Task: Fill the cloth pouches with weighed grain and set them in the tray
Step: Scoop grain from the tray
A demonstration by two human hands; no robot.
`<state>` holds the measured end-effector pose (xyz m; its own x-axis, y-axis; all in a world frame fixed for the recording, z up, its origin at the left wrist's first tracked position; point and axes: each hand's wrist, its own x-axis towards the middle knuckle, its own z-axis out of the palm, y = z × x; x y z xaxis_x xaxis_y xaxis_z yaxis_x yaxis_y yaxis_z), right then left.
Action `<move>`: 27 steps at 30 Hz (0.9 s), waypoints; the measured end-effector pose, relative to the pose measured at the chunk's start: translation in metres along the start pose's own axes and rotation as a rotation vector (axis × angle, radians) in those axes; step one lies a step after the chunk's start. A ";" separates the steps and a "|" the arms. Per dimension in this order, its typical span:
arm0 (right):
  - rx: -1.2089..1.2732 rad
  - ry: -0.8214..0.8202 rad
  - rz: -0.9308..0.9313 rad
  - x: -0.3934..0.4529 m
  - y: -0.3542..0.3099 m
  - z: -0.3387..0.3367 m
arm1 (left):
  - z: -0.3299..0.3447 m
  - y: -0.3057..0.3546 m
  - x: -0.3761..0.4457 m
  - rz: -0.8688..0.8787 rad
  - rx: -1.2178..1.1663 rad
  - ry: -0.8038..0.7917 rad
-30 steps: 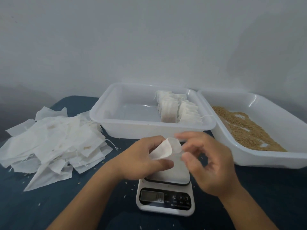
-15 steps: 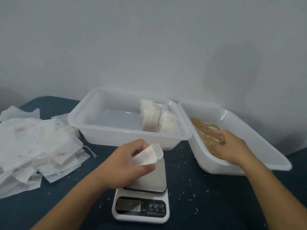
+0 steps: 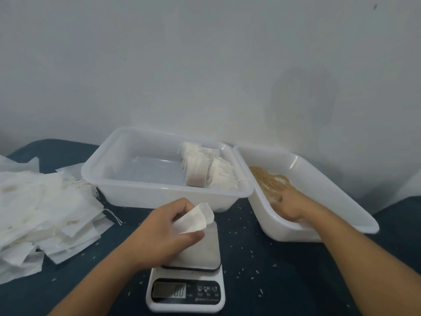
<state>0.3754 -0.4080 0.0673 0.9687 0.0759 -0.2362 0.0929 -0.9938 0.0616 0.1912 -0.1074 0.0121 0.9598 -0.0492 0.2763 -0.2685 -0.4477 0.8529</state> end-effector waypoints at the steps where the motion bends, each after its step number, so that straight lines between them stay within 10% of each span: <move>1: -0.009 -0.020 0.005 0.000 0.007 -0.005 | 0.000 0.001 0.000 0.004 -0.002 -0.002; 15: -0.617 -0.031 0.335 -0.010 0.143 -0.082 | 0.002 0.006 -0.002 0.000 0.036 -0.030; 27: -0.283 -0.160 0.017 -0.018 0.118 -0.069 | 0.004 0.002 -0.001 0.018 0.041 -0.041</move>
<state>0.3853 -0.5206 0.1458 0.9242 0.0232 -0.3811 0.1589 -0.9310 0.3286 0.1899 -0.1114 0.0119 0.9576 -0.0941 0.2722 -0.2831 -0.4824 0.8290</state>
